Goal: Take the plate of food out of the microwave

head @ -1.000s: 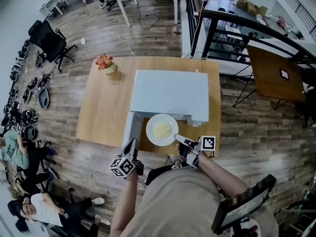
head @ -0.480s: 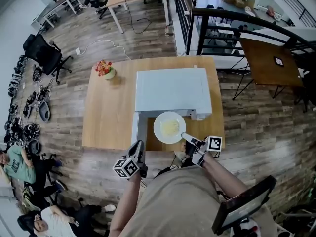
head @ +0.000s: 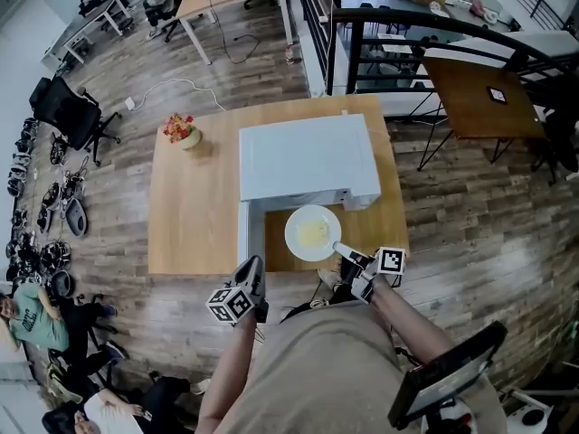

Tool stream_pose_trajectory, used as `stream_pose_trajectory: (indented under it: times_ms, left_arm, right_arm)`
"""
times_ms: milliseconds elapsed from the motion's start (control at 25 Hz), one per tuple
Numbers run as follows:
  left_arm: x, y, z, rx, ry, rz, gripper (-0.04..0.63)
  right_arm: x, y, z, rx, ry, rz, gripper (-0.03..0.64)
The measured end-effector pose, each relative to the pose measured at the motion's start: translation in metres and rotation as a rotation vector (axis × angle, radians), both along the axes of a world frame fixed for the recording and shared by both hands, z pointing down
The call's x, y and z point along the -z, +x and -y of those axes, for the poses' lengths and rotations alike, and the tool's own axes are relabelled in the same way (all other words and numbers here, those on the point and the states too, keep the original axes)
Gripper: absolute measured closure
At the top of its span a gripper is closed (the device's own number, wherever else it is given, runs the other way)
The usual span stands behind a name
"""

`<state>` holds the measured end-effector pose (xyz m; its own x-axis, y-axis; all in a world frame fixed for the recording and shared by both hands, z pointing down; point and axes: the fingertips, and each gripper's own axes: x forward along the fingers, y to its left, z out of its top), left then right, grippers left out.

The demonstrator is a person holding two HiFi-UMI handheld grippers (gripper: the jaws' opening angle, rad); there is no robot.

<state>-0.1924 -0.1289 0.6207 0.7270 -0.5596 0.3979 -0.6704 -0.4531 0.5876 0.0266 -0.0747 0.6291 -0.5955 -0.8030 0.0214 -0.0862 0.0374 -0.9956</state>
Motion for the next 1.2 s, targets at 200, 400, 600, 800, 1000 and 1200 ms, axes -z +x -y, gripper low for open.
stream_pose_trajectory:
  times_ms: [200, 400, 600, 800, 1000, 1200]
  left_arm:
    - [-0.009, 0.007, -0.009, -0.023, -0.019, 0.015, 0.594]
    - [-0.016, 0.011, -0.021, -0.027, -0.031, 0.023, 0.594]
    - [-0.019, 0.006, -0.024, 0.004, -0.041, 0.030, 0.594]
    - [-0.021, 0.002, -0.033, 0.043, -0.042, 0.038, 0.594]
    - [-0.027, -0.002, -0.036, 0.090, -0.056, 0.048, 0.594]
    - [-0.026, -0.003, -0.035, 0.135, -0.056, 0.053, 0.594]
  right_arm:
    - [-0.020, 0.007, -0.008, -0.003, -0.037, -0.021, 0.603]
    - [-0.052, 0.011, -0.015, 0.028, -0.094, -0.072, 0.604]
    - [-0.083, 0.007, -0.012, 0.051, -0.154, -0.058, 0.603]
    - [-0.107, 0.010, -0.009, 0.067, -0.155, -0.064, 0.603]
    - [-0.140, 0.012, -0.002, 0.111, -0.199, -0.093, 0.603]
    - [-0.178, 0.011, 0.004, 0.146, -0.269, -0.110, 0.603]
